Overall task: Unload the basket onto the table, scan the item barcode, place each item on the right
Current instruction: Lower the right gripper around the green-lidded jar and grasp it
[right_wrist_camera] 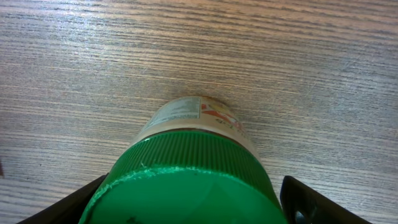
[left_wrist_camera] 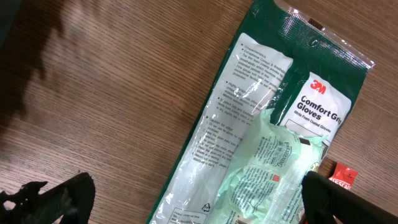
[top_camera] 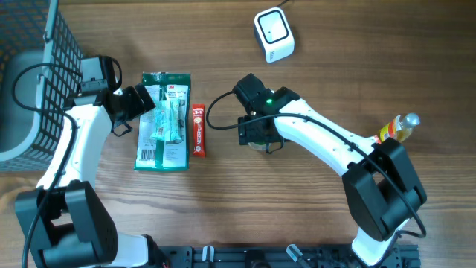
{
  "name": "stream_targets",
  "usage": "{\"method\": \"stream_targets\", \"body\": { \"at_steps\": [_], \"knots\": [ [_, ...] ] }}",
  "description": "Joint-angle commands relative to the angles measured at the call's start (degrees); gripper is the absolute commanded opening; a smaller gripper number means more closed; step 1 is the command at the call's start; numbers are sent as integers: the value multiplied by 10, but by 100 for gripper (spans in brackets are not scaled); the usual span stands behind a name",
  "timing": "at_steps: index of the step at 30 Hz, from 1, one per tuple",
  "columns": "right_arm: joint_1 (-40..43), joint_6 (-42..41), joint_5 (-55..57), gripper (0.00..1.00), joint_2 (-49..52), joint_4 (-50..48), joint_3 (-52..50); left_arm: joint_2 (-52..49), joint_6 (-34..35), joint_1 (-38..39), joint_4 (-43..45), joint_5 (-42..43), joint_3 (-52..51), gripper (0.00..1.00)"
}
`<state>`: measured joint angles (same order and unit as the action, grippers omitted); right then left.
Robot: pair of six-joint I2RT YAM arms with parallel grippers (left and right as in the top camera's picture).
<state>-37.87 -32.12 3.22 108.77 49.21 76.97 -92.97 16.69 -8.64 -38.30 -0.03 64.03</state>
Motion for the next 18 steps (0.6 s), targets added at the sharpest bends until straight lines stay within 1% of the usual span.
{"method": "stream_targets", "body": {
  "at_steps": [1,18],
  "knots": [
    [2,-12,-7,86,7,2,12,12,3,-2,2,4,5,100],
    [2,-9,-7,84,57,-17,10,12,3,-2,2,4,5,100]
  ]
}}
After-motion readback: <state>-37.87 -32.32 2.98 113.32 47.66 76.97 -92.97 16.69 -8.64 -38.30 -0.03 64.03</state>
